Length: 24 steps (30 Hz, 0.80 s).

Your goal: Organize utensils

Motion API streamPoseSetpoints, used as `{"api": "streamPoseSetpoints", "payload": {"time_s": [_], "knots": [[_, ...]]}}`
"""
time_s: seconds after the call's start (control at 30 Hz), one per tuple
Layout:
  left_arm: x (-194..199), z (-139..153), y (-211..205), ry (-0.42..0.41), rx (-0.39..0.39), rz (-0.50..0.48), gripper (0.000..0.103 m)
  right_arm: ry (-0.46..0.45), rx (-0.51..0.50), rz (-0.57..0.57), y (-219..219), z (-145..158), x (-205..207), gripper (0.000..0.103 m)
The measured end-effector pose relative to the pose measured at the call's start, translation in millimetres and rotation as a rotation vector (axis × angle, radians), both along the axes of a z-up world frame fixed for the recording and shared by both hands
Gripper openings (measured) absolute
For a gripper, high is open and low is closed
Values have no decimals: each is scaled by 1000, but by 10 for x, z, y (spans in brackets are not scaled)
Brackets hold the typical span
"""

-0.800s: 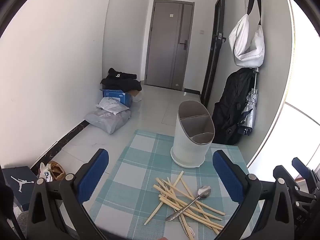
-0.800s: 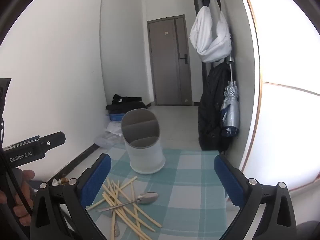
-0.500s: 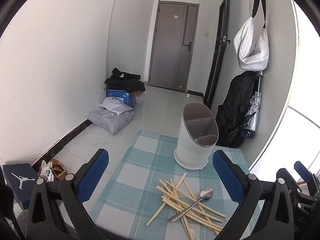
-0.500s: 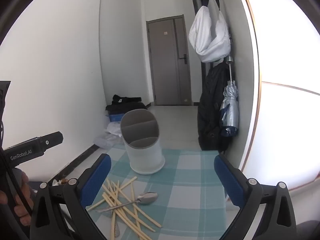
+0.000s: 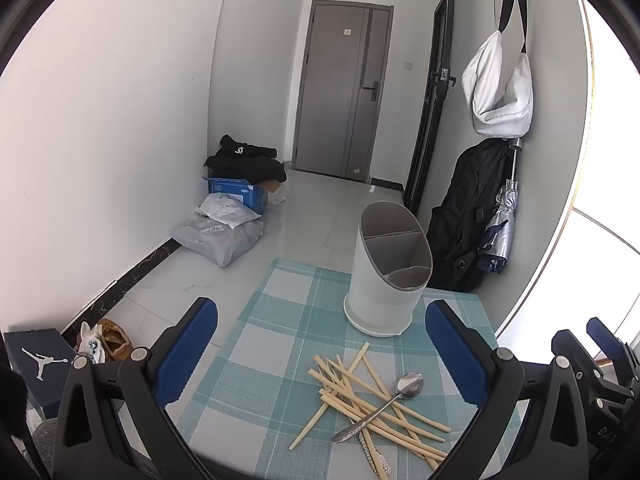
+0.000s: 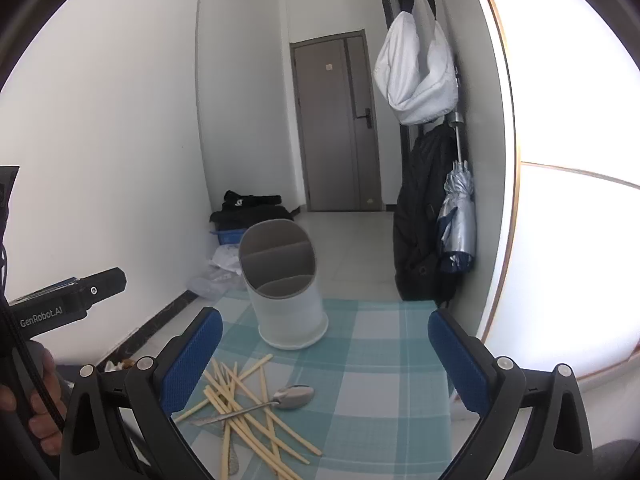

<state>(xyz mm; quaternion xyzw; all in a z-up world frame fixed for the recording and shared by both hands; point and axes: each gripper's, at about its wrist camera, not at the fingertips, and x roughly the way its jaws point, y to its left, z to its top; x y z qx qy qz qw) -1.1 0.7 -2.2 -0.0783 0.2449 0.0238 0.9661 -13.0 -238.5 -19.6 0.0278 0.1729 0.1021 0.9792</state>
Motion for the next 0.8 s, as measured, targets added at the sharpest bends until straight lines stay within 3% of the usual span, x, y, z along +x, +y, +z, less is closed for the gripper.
{"api": "streamPoseSetpoints", "payload": {"time_s": [0.8], "knots": [[-3, 20, -5, 2, -10, -7, 102, -4, 5, -1, 13, 2, -15, 103]]}}
